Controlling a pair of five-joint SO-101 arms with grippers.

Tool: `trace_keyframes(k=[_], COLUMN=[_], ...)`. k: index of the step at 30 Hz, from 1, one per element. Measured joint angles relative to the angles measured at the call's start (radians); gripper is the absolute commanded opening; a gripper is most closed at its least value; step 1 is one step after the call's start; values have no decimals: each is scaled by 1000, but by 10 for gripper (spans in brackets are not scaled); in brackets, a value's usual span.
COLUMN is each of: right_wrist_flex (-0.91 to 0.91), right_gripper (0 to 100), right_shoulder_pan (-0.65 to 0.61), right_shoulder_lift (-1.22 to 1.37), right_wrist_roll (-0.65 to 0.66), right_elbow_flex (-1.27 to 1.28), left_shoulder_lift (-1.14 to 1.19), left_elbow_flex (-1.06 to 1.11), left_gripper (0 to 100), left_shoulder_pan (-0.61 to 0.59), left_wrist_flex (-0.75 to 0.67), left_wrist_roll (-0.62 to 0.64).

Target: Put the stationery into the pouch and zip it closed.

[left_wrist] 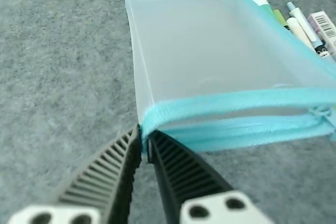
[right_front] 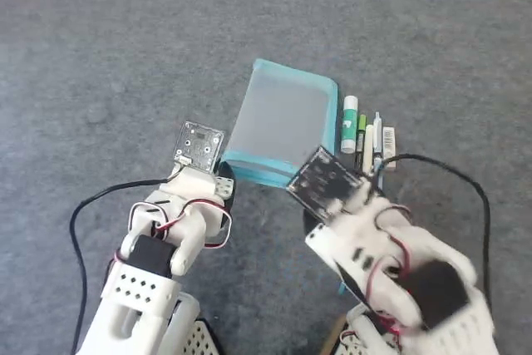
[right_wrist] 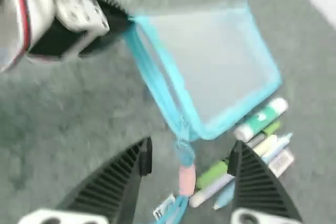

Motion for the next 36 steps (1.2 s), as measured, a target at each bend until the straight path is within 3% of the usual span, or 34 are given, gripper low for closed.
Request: trace_keyframes(k=[11, 29, 36], right_wrist_flex=[-359, -414, -459], right_gripper=[234, 231, 231], right_shoulder_pan=[-8, -28, 48], right_shoulder_lift=[262, 367, 496], right_wrist_roll=[-6, 95, 97], right_elbow_flex=[75, 69, 69], left_shoulder_lift=[0, 0, 0], left_elbow_flex=[0, 0, 0], left_gripper=[10, 10, 10], left_shoulder_pan=[74, 75, 75], left_wrist_flex=[0, 0, 0], left_wrist_roll=[0, 0, 0])
